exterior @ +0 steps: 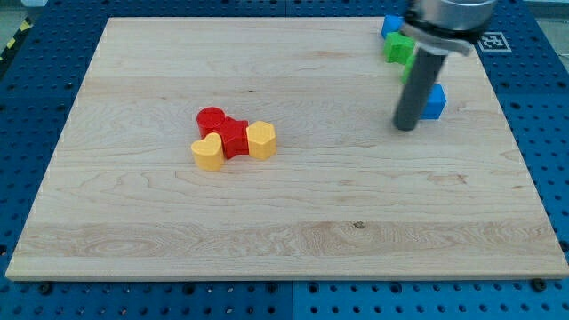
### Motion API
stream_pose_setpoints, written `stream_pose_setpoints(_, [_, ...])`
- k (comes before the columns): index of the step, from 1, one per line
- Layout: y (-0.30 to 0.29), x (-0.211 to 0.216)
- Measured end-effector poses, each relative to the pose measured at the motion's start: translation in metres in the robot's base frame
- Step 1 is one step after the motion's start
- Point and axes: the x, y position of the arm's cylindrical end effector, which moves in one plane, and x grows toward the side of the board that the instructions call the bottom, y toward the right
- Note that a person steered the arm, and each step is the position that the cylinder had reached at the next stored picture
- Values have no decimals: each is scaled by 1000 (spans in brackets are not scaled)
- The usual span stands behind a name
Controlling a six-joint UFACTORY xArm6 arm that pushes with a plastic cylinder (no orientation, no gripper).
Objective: Slide your arm towards the red circle
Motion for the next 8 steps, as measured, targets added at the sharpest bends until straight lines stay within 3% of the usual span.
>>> stream_pose_setpoints(3, [-215,-38])
stream_pose_setpoints(4, [-299,-32])
stream_pose_setpoints(5, [-329,-17])
stream_pose_setpoints(8, [-253,0])
